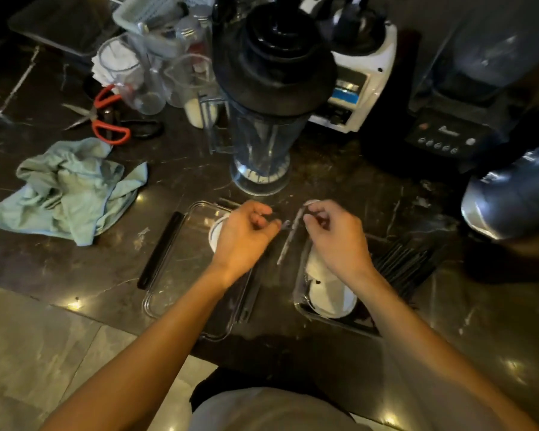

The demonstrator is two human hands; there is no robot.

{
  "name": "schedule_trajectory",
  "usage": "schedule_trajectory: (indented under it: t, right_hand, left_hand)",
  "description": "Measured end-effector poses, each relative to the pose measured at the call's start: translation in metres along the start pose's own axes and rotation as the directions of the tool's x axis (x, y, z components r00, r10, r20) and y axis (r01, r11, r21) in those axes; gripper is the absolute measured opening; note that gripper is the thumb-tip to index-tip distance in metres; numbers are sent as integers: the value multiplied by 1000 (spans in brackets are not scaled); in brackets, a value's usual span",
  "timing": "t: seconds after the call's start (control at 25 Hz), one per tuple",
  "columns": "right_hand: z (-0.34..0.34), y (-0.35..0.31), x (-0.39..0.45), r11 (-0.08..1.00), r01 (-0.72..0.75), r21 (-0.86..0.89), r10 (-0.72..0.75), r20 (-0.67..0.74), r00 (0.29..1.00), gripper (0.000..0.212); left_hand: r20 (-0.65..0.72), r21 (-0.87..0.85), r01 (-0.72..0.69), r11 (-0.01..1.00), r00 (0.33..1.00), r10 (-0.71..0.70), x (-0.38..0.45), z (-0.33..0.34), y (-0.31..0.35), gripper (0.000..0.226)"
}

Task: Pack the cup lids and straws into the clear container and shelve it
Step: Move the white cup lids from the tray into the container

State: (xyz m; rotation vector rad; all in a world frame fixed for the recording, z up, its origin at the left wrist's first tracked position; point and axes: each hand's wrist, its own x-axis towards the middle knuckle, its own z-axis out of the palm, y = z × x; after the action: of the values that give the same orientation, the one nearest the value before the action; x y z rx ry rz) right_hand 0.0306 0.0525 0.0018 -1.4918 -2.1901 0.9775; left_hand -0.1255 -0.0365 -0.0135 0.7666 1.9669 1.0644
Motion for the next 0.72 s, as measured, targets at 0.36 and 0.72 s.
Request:
schedule_trajectory:
  t: [0.36,0.72]
  right_hand:
    - [-48,75,-40,972,-234,-25,234,13,972,28]
    - [-26,94,-23,934,-356,-24,352,219,910,39]
  left_hand:
    - [178,-45,68,997,982,-59,-50,94,33,33]
    - [254,12,233,972,940,-229,-78,113,20,50]
